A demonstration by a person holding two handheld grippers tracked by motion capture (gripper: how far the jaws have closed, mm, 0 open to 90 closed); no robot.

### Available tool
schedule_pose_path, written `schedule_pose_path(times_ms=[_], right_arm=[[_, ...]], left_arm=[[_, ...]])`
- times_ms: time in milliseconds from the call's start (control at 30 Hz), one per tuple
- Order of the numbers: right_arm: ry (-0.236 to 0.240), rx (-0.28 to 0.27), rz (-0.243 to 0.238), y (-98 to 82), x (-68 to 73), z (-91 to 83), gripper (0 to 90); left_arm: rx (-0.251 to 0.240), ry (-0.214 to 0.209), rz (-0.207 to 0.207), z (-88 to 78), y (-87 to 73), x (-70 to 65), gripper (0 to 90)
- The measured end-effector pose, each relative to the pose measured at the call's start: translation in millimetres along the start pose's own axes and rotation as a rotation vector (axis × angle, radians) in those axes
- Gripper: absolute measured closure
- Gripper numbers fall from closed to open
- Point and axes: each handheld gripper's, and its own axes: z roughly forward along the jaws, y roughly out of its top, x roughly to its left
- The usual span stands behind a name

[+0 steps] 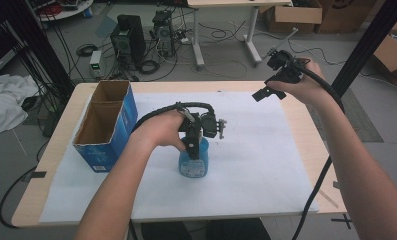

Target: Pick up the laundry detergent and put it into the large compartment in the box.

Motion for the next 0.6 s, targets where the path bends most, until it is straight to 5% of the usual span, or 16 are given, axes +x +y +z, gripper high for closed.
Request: schedule_pose_path(times_ms=[600], right_arm=[[0.003, 0.002, 0.004, -1.3, -1.4, 0.3, 21.5]], left_arm=[[0.001, 0.028, 0.006, -3.7, 2.0, -1.1, 37.8]])
